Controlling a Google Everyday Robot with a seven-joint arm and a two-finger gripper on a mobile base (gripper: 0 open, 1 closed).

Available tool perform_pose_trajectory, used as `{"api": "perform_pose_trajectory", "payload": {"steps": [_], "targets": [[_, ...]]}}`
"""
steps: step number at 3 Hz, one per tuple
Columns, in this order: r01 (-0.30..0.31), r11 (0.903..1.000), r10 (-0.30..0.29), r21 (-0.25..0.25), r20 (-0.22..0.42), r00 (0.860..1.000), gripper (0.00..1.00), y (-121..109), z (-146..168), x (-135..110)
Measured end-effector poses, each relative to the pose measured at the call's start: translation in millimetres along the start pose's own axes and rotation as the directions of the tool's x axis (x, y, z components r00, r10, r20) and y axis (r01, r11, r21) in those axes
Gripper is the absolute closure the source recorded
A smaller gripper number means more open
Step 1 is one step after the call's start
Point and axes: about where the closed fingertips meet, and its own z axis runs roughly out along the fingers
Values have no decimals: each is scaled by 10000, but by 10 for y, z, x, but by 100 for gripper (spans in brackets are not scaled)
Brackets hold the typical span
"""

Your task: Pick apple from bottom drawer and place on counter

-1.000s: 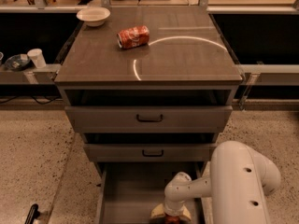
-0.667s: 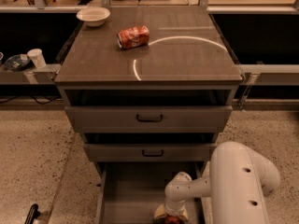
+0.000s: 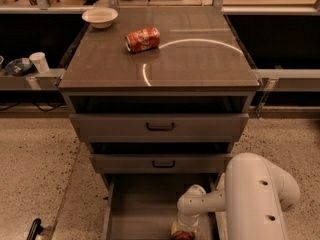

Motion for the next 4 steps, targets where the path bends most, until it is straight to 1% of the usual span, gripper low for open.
{"api": "perform_pose_trajectory", "payload": {"steps": [1, 2, 3, 4], "targets": [[0, 10000, 0, 26, 17, 10000, 49, 4, 0, -6], [203, 9983, -192, 538, -200, 9996, 66, -17, -193, -26], [683, 9904, -607, 1203, -663, 9960, 87, -61, -586, -85], [1467, 9622, -1235, 2294, -1123, 9860, 100, -178, -1592, -368]]}}
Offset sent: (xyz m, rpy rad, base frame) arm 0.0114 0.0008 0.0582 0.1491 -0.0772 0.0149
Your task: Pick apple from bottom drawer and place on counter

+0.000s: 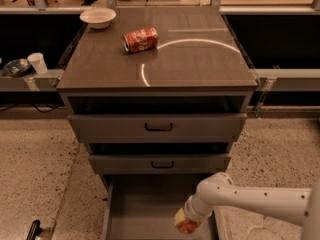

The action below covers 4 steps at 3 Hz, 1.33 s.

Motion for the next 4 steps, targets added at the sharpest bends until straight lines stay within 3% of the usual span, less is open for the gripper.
{"api": "perform_pose_trajectory", "payload": {"steps": [1, 2, 4], "targets": [[1143, 9929, -1149, 320, 186, 9932, 100, -322, -868, -58], [2480, 9685, -2486, -244, -252, 9683, 100, -660, -1480, -114], [2654, 9597, -2714, -922, -599, 9606, 100, -763, -1862, -58]]}}
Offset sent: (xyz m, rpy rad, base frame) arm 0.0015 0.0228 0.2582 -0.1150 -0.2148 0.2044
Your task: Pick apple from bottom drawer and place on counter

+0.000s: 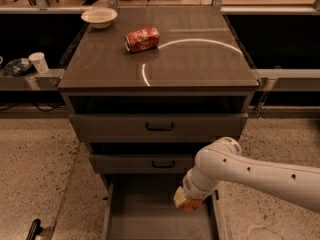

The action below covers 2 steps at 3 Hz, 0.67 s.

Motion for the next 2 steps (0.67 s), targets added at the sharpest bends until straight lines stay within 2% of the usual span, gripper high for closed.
{"api": "perform_pose_trajectory", "payload": {"steps": [1, 2], "targets": [[-296, 9989, 278, -350, -488, 9984, 100, -77, -610, 68], [-589, 9959, 504, -688, -1197, 9915, 100, -118, -1597, 214]]}}
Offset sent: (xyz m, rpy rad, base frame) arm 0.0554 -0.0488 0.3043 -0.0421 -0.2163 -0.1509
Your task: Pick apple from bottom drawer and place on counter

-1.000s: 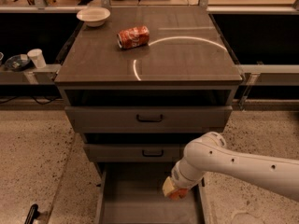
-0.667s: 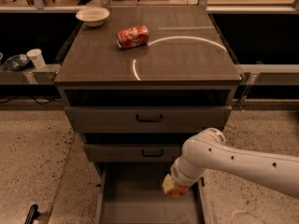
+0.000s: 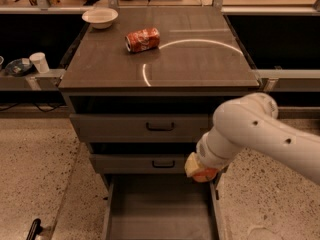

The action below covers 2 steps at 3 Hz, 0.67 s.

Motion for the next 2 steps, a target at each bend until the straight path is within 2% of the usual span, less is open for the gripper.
{"api": "perform_pose_trajectory", "payload": {"steps": [1, 2], "targets": [[-1427, 9886, 1474, 471, -1176, 9821, 100, 215, -854, 354], [-1474, 9866, 1576, 696, -1776, 9714, 100, 216, -1100, 589]]}}
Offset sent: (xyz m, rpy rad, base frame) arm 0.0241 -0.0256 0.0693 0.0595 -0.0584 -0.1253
